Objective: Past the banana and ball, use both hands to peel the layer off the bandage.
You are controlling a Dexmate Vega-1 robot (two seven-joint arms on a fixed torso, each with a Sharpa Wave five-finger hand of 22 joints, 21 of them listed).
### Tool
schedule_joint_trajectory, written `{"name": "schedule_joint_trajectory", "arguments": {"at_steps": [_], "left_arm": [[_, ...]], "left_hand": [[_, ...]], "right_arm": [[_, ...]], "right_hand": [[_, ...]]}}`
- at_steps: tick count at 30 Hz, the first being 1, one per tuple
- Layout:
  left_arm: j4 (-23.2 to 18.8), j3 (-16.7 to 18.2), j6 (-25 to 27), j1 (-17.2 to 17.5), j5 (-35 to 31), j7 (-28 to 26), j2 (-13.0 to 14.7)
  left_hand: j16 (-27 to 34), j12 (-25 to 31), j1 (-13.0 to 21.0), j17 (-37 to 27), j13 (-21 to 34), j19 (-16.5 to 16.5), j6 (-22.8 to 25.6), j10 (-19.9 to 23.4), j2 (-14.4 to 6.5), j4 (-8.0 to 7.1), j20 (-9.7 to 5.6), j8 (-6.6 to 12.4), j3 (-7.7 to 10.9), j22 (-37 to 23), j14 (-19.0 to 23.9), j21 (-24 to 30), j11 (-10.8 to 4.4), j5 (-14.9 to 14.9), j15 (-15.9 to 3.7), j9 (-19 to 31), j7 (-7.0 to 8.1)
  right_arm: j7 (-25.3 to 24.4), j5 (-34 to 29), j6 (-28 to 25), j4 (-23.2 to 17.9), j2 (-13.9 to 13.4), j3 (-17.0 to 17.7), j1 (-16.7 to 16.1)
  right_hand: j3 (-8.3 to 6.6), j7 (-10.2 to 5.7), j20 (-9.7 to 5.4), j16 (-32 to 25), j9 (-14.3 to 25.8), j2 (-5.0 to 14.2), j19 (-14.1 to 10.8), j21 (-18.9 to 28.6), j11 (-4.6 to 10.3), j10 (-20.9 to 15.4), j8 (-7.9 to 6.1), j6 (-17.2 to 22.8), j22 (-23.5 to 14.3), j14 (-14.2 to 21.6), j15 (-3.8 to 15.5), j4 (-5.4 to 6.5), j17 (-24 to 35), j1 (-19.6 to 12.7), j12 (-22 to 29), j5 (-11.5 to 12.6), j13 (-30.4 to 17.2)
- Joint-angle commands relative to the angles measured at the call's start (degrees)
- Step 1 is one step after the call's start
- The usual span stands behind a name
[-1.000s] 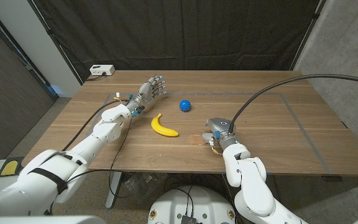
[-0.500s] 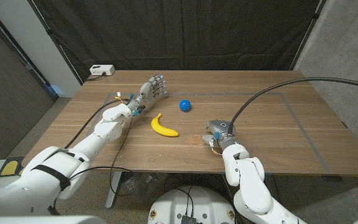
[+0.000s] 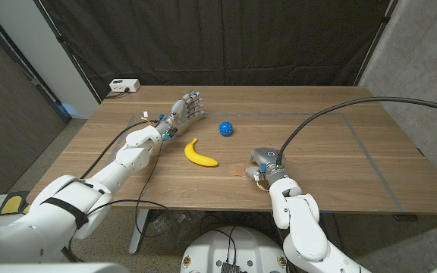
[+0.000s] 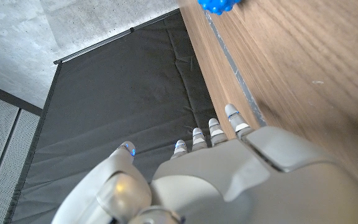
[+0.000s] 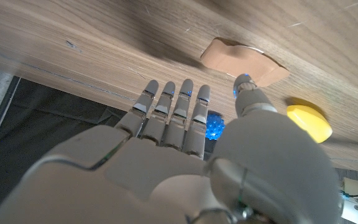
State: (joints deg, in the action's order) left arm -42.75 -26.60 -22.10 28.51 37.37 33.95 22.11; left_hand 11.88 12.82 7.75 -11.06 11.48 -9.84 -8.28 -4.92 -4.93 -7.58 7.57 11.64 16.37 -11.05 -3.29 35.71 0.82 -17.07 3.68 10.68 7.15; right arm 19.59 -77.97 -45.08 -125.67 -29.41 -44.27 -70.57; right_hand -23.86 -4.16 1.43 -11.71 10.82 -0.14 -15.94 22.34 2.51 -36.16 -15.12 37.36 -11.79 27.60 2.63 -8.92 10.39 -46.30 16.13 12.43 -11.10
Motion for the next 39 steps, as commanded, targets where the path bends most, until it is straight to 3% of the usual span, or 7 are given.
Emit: {"name": "schedule_joint_trajectory", "arguments": {"at_steps": [1, 14, 25, 31, 39], "left_arm": [[0.8, -0.03, -0.34, -0.4, -0.16, 0.36, -0.3], [-1.12, 0.09, 0.01, 0.38, -0.07, 0.11, 0.29], [-4.1, 0.23, 0.95, 1.81, 0.04, -1.0, 1.55], [-5.53, 0.38, 1.22, 2.53, 0.18, -1.47, 2.21], [-6.49, 0.5, 1.32, 3.09, 0.38, -1.75, 2.72]], "left_hand": [[-0.09, -0.29, -0.17, -0.29, 0.03, -0.3, 0.04, -0.13, -0.04, -0.06, 0.26, -0.2, -0.14, -0.23, 0.25, -0.01, 0.11, 0.28, 0.39, 0.11, 0.13], [-0.13, -0.34, -0.22, -0.29, 0.03, -0.43, 0.05, -0.18, 0.02, -0.08, 0.38, -0.25, -0.26, -0.26, 0.17, -0.12, 0.27, 0.28, 0.44, 0.11, 0.14], [-0.14, -0.34, -0.26, -0.3, 0.03, -0.31, 0.11, -0.15, 0.05, -0.1, 0.32, -0.27, -0.37, -0.3, 0.16, -0.13, 0.32, 0.28, 0.42, 0.11, 0.19], [-0.14, -0.41, -0.27, -0.3, 0.03, -0.29, 0.09, -0.29, 0.06, -0.1, 0.31, -0.29, -0.4, -0.31, 0.15, -0.16, 0.25, 0.28, 0.41, 0.11, 0.15], [-0.12, -0.42, -0.27, -0.3, 0.03, -0.27, 0.08, -0.3, 0.05, -0.11, 0.33, -0.32, -0.45, -0.32, 0.22, -0.19, 0.35, 0.27, 0.35, 0.11, 0.15]], "right_arm": [[-1.84, -2.04, -1.56, 1.98, 0.45, -1.25, 0.2], [-1.36, -3.95, -3.01, 3.06, 1.28, -1.36, -0.29], [-1.78, -0.87, -2.83, 3.37, 1.31, -0.8, -0.48], [-1.39, -0.26, -3.27, 3.6, 0.97, -1.27, 0.12], [1.42, -1.81, -4.08, 4.56, 1.07, -2.67, 1.56]], "right_hand": [[0.45, -0.4, -0.32, -0.76, 0.24, -0.7, -0.64, 0.47, 0.79, -2.08, -0.96, 2.45, -0.13, 1.92, 5.9, 0.13, 0.42, -0.25, 0.84, 0.89, -0.48], [0.98, -0.84, -0.51, -0.99, 0.38, -1.26, -1.03, 0.72, 0.95, -3.15, -1.25, 3.22, -0.14, 3.35, 6.6, 0.55, 0.77, -0.02, 1.19, 1.55, -0.94], [1.23, -0.78, -0.51, -0.95, 0.41, -1.41, -1.1, 0.79, 1.05, -3.02, -1.25, 3.25, -0.15, 3.54, 6.5, 0.79, 0.9, 0.23, 1.11, 1.82, -1.09], [1.43, -0.46, -0.67, -1.0, 0.44, -0.43, -1.24, 0.91, 0.89, -3.28, -1.49, 3.94, -0.18, 3.52, 6.41, 1.71, 1.29, 1.07, 1.17, 2.05, -1.26], [1.28, -0.45, -0.7, -0.45, 0.43, 0.02, -0.86, 0.84, 0.64, -1.84, -1.98, 5.47, -0.19, 2.68, 6.0, 1.7, 1.31, 0.75, 0.51, 2.38, -1.38]]}}
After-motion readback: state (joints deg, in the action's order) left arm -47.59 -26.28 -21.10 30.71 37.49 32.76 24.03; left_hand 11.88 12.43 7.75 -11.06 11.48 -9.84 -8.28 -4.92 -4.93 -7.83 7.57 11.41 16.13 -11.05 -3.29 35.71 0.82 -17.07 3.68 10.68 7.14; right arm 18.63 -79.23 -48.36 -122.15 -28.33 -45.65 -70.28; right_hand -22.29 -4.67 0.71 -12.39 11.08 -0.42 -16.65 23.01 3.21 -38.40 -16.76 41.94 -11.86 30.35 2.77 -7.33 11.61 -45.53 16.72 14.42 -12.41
